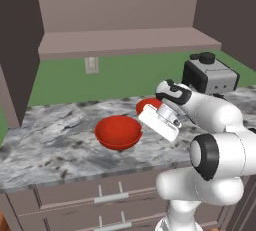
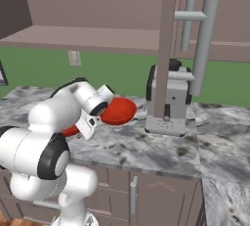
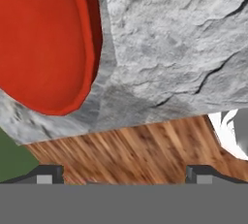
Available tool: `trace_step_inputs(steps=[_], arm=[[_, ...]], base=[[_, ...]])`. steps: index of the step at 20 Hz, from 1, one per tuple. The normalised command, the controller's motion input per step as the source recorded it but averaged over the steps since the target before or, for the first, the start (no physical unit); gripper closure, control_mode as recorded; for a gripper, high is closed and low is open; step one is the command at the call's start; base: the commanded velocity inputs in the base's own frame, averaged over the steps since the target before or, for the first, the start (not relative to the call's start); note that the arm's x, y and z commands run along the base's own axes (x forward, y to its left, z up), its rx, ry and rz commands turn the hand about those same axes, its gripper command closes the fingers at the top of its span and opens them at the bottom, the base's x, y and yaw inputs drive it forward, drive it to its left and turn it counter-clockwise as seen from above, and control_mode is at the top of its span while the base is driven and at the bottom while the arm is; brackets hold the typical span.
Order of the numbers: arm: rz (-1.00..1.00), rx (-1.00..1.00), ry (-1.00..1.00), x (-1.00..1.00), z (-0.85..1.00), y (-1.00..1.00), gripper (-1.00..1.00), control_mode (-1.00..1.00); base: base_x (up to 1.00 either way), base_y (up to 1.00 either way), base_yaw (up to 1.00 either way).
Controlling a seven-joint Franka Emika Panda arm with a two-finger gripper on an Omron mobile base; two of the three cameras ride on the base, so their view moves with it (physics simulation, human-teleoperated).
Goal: Open the cabinet. Pick the bowls from the counter and place them in the cabinet. Then close the cabinet.
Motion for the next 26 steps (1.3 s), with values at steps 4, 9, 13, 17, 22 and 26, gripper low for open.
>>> trace_step_inputs(steps=[4,9,13,17,22,26], arm=[[-0.12,-0.19,-0.05,0.23,-0.22,0.0,-1.0,-1.0],[-0.12,-0.19,-0.05,0.16,-0.22,0.0,-1.0,-1.0],[-0.1,-0.14,-0.01,0.32,-0.24,0.04,-1.0,-1.0],[-0.05,-0.08,0.0,0.51,-0.29,0.03,-1.0,-1.0],[-0.02,-0.04,0.0,0.49,-0.17,0.06,-1.0,-1.0],[-0.01,-0.02,0.0,0.49,-0.14,0.2,-1.0,-1.0]], base=[[0.0,0.0,0.0],[0.0,0.0,0.0],[0.0,0.0,0.0],[0.0,0.0,0.0],[0.0,0.0,0.0],[0.0,0.0,0.0]])
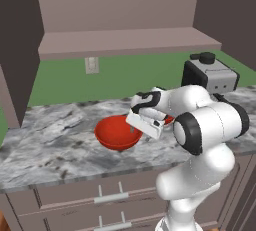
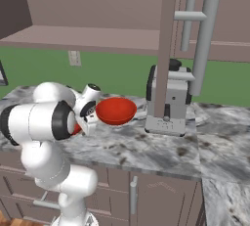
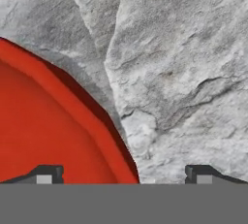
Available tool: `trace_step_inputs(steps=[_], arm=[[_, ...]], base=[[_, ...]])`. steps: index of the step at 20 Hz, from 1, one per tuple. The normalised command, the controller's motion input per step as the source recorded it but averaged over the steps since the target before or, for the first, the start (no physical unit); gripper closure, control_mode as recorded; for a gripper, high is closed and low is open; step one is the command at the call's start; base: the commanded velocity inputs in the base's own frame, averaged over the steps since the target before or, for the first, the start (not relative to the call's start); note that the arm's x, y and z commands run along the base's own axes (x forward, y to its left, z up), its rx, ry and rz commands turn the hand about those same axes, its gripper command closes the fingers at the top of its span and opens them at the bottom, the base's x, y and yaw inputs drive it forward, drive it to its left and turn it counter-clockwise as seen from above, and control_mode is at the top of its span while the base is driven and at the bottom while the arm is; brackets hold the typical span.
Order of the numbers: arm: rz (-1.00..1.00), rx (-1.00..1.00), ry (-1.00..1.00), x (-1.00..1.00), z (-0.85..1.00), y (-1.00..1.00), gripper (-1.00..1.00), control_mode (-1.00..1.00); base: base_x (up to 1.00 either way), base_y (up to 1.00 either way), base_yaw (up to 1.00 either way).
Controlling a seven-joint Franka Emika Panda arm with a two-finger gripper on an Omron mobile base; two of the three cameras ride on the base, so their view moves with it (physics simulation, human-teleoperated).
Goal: Open the cabinet. Pick the bowls from the counter and place them in the cabinet. Then close the cabinet.
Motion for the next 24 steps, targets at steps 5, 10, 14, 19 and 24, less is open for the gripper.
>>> trace_step_inputs(steps=[5,10,14,19,24], arm=[[0.0,0.0,0.0,0.48,-0.15,0.03,-1.0,-1.0],[0.0,0.0,0.0,0.26,-0.22,0.0,-1.0,-1.0],[0.0,0.0,0.0,0.06,-0.22,0.15,1.0,-1.0],[0.0,0.0,-0.02,-0.03,-0.06,0.28,1.0,-1.0],[0.0,0.0,-0.11,-0.2,0.0,0.01,1.0,-1.0]], base=[[0.0,0.0,0.0],[0.0,0.0,0.0],[0.0,0.0,0.0],[0.0,0.0,0.0],[0.0,0.0,0.0]])
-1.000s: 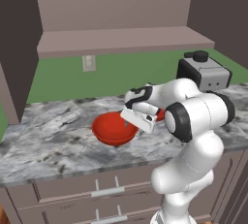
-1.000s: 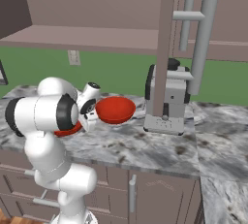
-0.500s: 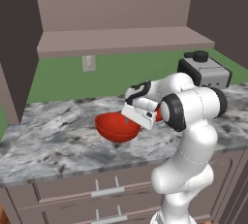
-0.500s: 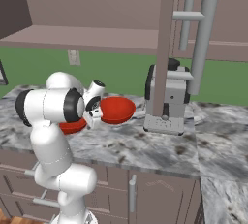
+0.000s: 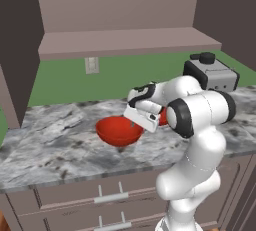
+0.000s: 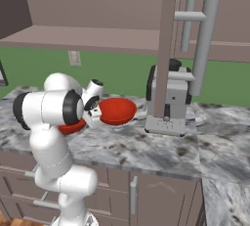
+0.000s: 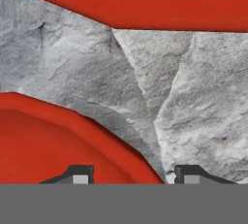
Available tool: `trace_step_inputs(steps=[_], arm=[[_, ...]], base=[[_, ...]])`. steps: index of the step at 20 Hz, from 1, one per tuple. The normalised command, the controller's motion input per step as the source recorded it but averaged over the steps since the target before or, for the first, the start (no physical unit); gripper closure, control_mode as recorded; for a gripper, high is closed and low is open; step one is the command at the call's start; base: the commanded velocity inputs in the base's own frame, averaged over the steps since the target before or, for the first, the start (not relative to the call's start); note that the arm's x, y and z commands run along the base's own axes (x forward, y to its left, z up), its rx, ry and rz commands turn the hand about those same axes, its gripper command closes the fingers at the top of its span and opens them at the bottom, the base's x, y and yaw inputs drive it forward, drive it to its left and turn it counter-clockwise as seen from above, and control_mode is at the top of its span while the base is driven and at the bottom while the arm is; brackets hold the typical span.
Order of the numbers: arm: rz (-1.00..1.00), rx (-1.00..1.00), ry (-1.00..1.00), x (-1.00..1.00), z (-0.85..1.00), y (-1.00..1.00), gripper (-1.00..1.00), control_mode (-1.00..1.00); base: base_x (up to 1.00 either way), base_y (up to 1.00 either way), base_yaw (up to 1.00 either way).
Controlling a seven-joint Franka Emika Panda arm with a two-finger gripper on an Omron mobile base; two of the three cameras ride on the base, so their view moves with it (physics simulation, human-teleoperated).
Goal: Open the cabinet. Pick the bowls from the counter and place them in the cabinet. Then close the cabinet.
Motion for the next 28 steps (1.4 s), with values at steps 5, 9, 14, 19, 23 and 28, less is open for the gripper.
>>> trace_step_inputs(steps=[5,9,14,19,23,28], arm=[[-0.08,0.0,-0.09,-0.22,0.0,-0.01,1.0,-1.0],[-0.25,0.0,0.0,-0.93,0.03,-0.25,1.0,-1.0],[-0.26,0.03,0.01,-0.81,0.23,-0.15,1.0,-1.0],[-0.29,0.05,0.16,-0.72,0.5,-0.03,1.0,-1.0],[-0.26,0.07,0.16,-0.65,0.63,-0.09,1.0,-1.0],[-0.2,0.06,0.21,-0.54,0.76,0.0,1.0,-1.0]], base=[[0.0,0.0,0.0],[0.0,0.0,0.0],[0.0,0.0,0.0],[0.0,0.0,0.0],[0.0,0.0,0.0],[0.0,0.0,0.0]])
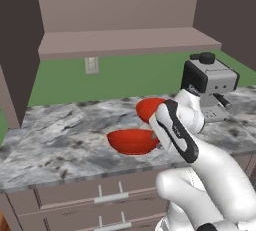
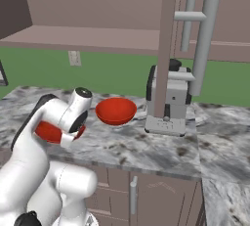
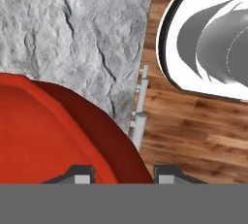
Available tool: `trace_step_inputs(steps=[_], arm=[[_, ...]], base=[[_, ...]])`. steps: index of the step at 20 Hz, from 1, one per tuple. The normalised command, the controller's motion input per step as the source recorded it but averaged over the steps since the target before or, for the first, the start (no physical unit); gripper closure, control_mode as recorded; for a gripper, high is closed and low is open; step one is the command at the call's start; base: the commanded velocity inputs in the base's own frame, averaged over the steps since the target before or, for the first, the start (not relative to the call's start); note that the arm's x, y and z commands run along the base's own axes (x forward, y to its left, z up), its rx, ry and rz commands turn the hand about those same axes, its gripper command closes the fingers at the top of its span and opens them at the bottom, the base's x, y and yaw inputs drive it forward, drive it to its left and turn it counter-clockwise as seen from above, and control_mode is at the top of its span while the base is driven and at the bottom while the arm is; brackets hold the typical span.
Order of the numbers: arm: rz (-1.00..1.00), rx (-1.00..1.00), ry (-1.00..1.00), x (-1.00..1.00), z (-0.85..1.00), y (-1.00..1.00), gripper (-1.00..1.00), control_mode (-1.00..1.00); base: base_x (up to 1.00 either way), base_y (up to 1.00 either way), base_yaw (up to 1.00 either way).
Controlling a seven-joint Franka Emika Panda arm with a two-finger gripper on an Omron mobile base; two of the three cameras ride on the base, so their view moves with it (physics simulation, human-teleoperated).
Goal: Open the cabinet. Pick the bowls from the counter and place them in the cabinet. Then close the cabinet.
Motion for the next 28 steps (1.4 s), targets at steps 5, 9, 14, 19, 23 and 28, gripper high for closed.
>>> trace_step_inputs(steps=[5,9,14,19,23,28], arm=[[-0.07,0.04,0.21,-0.65,0.96,0.0,1.0,-1.0],[0.0,0.02,0.14,-0.8,1.0,0.06,1.0,-1.0],[-0.02,-0.05,-0.07,-0.42,0.91,0.17,1.0,-1.0],[-0.06,-0.23,-0.3,-0.18,0.72,0.16,1.0,-1.0],[-0.12,-0.27,-0.32,-0.18,0.66,0.03,1.0,-1.0],[-0.12,-0.06,-0.13,-0.19,0.54,-0.06,1.0,-1.0]], base=[[0.0,0.0,0.0],[0.0,0.0,0.0],[0.0,0.0,0.0],[0.0,0.0,0.0],[0.0,0.0,0.0],[0.0,0.0,0.0]])
